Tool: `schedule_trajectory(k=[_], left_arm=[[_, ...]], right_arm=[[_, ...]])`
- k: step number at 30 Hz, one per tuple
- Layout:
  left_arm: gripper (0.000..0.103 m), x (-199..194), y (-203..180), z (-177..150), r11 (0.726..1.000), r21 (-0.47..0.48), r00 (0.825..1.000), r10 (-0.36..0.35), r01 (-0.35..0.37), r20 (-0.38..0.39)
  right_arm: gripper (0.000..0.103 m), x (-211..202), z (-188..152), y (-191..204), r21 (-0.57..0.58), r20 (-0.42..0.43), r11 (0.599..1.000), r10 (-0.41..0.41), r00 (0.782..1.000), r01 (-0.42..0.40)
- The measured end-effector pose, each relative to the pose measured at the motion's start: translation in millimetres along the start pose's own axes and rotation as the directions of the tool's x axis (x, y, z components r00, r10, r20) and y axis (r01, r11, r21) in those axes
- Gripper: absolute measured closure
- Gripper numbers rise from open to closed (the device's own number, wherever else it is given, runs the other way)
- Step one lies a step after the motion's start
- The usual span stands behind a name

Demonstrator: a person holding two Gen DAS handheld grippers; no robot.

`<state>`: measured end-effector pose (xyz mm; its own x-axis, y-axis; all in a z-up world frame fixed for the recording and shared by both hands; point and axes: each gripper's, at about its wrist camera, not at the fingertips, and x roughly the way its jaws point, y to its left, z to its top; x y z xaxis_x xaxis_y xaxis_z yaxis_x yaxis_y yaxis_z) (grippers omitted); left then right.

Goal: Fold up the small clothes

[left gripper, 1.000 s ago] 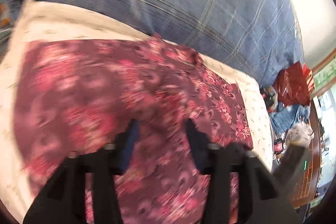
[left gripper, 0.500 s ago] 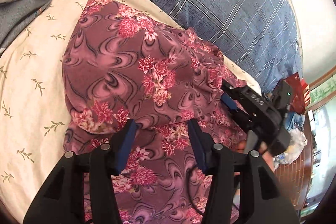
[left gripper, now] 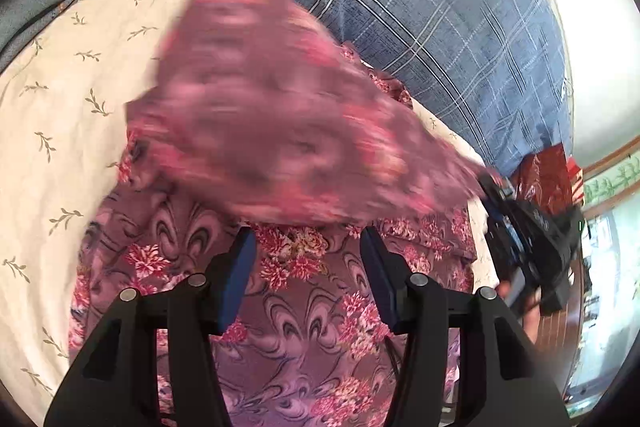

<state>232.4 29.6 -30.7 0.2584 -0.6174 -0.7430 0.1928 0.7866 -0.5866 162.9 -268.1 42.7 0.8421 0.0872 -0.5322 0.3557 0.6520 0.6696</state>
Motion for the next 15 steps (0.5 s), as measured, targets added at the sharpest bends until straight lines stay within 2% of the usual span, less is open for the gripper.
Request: schedule_trajectory(k=[6, 8, 11, 12, 13, 14, 15], left_arm=[[0.051, 12, 1, 5, 0.997, -0.049, 0.999, 0.051, -0.051, -0.015], [0.051, 15, 6, 9, 0.995, -0.085, 0.998, 0.052, -0.054, -0.023], [0.051, 16, 14, 15, 0.99, -0.137, 0.999, 0.034, -0.037, -0.02], [0.051, 17, 15, 18, 0.988, -0.154, 0.999, 0.028, -0.03, -0.016], [0.051, 16, 18, 21, 0.985, -0.168, 1.0, 0.026, -0.027, -0.013], [0.052, 15, 19, 25, 0.983, -0.181, 1.0, 0.028, -0.029, -0.006], [0.059, 13, 21, 29, 0.981, -0.189, 1.0, 0.032, -0.031, 0.001]], right_arm=[[0.096, -39, 5, -67, 0.099, 0.022, 0.992, -0.086, 0.996, 0.083], [0.095, -46, 2, -90, 0.169, -0.001, 0.984, -0.053, 0.999, 0.053], [0.085, -48, 3, -102, 0.231, 0.01, 0.973, -0.001, 1.0, -0.001], [0.072, -44, 5, -103, 0.248, -0.002, 0.969, 0.013, 1.0, -0.012], [0.066, -41, 8, -105, 0.263, -0.003, 0.964, 0.029, 1.0, -0.027], [0.066, -38, 9, -105, 0.265, -0.002, 0.964, 0.031, 1.0, -0.029], [0.067, -33, 13, -104, 0.252, -0.023, 0.968, 0.009, 1.0, -0.003]])
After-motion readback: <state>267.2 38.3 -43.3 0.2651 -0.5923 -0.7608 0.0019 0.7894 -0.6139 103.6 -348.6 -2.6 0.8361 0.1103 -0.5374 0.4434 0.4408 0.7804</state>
